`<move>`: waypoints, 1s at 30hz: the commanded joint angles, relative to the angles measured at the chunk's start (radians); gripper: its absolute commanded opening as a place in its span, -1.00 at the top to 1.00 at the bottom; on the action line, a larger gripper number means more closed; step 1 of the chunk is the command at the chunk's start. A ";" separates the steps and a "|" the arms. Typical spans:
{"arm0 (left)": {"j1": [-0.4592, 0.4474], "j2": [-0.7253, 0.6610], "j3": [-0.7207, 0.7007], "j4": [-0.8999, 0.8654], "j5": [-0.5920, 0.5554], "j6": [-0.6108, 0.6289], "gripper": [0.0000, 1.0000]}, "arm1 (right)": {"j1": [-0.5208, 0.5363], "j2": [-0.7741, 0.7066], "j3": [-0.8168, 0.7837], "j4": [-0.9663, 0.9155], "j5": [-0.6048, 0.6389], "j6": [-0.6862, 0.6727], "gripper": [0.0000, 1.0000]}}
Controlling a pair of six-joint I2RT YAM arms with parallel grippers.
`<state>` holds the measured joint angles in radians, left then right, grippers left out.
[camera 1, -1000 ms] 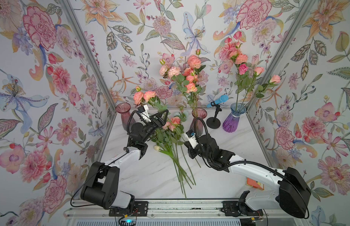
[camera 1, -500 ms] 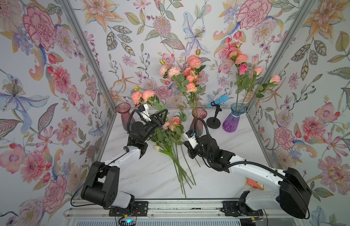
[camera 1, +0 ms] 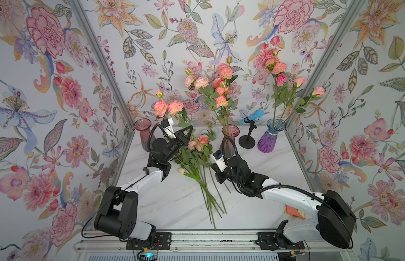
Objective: Place the pink flowers into the vase
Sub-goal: Place the flower in the vase.
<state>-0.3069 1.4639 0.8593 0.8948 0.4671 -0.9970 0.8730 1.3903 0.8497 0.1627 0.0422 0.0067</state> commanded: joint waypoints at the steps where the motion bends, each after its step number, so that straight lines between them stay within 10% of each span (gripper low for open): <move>1: 0.011 -0.045 0.075 -0.113 -0.017 0.146 1.00 | 0.005 0.025 0.042 0.015 0.008 -0.014 0.69; 8: 0.012 -0.129 0.217 -0.417 -0.187 0.476 1.00 | -0.012 0.052 0.071 -0.009 0.034 0.002 -0.37; 15: 0.017 -0.181 0.321 -0.485 -0.313 0.680 1.00 | -0.042 0.036 0.059 -0.020 0.019 0.022 -0.97; 30: 0.016 -0.208 0.504 -0.326 -0.633 1.125 1.00 | -0.064 0.026 0.029 -0.007 -0.031 0.068 -0.99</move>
<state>-0.2989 1.2625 1.2915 0.4908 -0.0910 -0.0143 0.8135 1.4307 0.8932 0.1444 0.0368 0.0498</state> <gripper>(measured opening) 0.074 0.993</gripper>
